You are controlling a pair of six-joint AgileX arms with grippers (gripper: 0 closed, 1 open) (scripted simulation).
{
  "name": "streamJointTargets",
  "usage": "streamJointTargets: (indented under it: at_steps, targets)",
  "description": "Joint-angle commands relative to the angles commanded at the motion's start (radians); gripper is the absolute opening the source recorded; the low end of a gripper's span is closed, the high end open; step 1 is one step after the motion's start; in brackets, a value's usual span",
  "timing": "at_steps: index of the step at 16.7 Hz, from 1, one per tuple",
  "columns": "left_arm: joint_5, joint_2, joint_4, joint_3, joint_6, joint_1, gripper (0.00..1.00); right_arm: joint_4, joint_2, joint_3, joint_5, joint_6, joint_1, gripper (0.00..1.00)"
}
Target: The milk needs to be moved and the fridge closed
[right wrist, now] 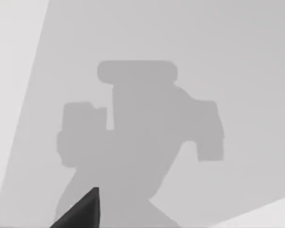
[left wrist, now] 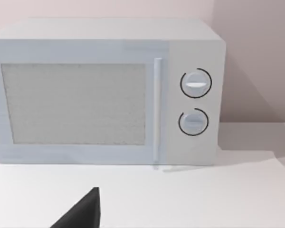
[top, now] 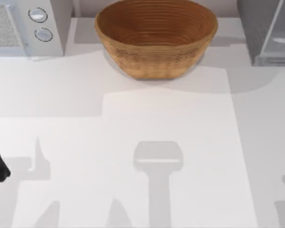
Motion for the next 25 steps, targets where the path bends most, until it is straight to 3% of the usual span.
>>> streamJointTargets:
  at_steps: [8, 13, 17, 25]
  targets:
    - [0.000, 0.000, 0.000, 0.000, 0.000, 0.000, 1.00, -0.010, 0.891, 0.258, -0.394, -0.876, -0.762, 1.00]
    - [0.000, 0.000, 0.000, 0.000, 0.000, 0.000, 1.00, 0.021, 1.320, 0.342, -0.570, -1.279, -1.126, 1.00]
    - [0.000, 0.000, 0.000, 0.000, 0.000, 0.000, 1.00, 0.046, 1.478, 0.369, -0.637, -1.424, -1.273, 1.00]
    - [0.000, 0.000, 0.000, 0.000, 0.000, 0.000, 1.00, 0.061, 1.493, 0.369, -0.636, -1.425, -1.270, 1.00]
